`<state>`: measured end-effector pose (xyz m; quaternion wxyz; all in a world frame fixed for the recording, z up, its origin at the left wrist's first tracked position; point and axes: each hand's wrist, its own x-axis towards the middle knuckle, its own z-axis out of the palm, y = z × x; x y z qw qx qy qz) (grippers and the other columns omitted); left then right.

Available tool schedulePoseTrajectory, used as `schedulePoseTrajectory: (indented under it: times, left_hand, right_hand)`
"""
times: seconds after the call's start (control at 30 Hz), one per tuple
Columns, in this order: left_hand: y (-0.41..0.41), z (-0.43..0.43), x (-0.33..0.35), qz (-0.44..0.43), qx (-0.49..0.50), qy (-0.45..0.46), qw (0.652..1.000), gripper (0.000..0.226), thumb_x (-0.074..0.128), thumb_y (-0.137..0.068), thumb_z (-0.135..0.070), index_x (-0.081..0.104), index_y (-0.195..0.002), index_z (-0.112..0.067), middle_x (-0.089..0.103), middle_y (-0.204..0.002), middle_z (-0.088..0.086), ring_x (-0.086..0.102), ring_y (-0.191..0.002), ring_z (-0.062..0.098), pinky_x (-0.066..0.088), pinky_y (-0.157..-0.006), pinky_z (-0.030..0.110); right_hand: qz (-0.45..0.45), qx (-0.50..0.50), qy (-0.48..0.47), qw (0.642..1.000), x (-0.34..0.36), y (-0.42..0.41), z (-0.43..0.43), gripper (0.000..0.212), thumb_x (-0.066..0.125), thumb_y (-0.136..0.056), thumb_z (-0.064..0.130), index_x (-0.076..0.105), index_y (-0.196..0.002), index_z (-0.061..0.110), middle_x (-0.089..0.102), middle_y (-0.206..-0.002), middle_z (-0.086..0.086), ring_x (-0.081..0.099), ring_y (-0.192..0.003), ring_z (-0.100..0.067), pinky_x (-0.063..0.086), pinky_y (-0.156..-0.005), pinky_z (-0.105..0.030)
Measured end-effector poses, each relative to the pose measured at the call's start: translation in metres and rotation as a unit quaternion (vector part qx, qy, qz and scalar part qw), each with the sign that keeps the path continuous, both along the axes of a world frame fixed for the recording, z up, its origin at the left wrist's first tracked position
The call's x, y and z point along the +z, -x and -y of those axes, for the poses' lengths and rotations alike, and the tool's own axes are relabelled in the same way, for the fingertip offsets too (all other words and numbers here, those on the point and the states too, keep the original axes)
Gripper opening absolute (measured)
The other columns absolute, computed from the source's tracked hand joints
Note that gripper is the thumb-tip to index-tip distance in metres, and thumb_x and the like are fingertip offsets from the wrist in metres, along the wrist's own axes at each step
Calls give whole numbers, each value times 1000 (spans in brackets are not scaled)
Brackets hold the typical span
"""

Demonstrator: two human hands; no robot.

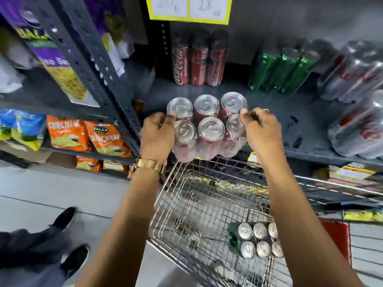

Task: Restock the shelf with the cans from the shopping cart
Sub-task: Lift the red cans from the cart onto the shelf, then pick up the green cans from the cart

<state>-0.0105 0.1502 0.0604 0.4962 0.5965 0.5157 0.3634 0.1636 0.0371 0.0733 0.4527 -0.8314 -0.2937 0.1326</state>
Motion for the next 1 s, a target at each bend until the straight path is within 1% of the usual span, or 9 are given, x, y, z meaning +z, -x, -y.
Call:
schedulePoseTrajectory:
  times: [0.13,0.3,0.43,0.57,0.7,0.77,0.8,0.9,1.0]
  left_hand:
    - [-15,-39,7,8,26,21,999,39,54,-72,-46,41,-43,-23,41,-49,-8,46,-62,21,53,-73,62]
    - [-37,-67,8,3,46,8,999,34,52,-75,-39,40,-51,-19,46,-57,2,49,-66,25,53,-71,48]
    - [-48,-75,1,-76,54,-7,996,28,50,-86,-38,56,-77,-12,68,-93,17,63,-91,38,51,-76,36]
    - [-48,-69,-2,-71,71,-26,995,26,54,-85,-42,53,-80,-16,70,-95,14,64,-91,35,46,-72,33]
    - [-52,-42,-15,1,87,-40,995,34,56,-87,-43,55,-103,-13,56,-78,-17,65,-86,12,46,-75,27]
    - [-51,-21,-27,77,78,-19,994,47,56,-89,-42,46,-125,-14,55,-93,-26,60,-85,-16,48,-79,14]
    - [-49,-11,-35,104,67,-24,992,54,57,-89,-38,38,-132,-12,58,-110,-20,58,-98,-16,49,-87,14]
    - [-46,32,-64,82,44,-58,994,78,62,-87,-23,16,-147,-1,27,-153,11,33,-141,18,31,-117,32]
    - [-39,82,-100,45,15,-64,997,77,61,-86,-13,15,-145,9,21,-153,20,26,-142,26,24,-119,32]
  right_hand:
    - [-25,2,-11,1000,11,-18,-49,34,50,-89,37,49,-64,14,46,-58,4,47,-63,-18,32,-59,-29]
    - [-28,5,-8,1000,10,-32,-97,36,52,-86,30,57,-75,-4,55,-69,-8,51,-68,-24,37,-58,-33]
    - [-38,-4,11,999,-5,-43,-120,30,53,-86,33,55,-76,5,56,-79,-11,51,-73,-23,38,-64,-32]
    - [-6,7,14,1000,-12,-44,-119,34,51,-88,36,60,-80,4,59,-78,-9,54,-73,-23,36,-64,-26]
    - [-30,26,-20,999,-21,-34,-97,30,47,-92,34,60,-96,7,59,-87,-5,54,-81,-19,36,-68,-23]
    - [-51,18,-64,996,-29,-23,-75,34,47,-93,36,60,-106,7,63,-90,-4,57,-84,-15,40,-72,-22]
    - [-59,18,-86,994,-35,-17,-64,34,47,-94,33,59,-111,6,66,-97,-8,59,-90,-14,44,-76,-21]
    - [-72,28,-113,991,-59,2,-18,40,45,-97,22,51,-129,-1,60,-129,-16,56,-117,-18,41,-91,-5]
    - [-108,30,-108,988,-90,16,35,38,45,-97,22,55,-125,0,62,-125,-10,57,-115,-13,39,-89,1]
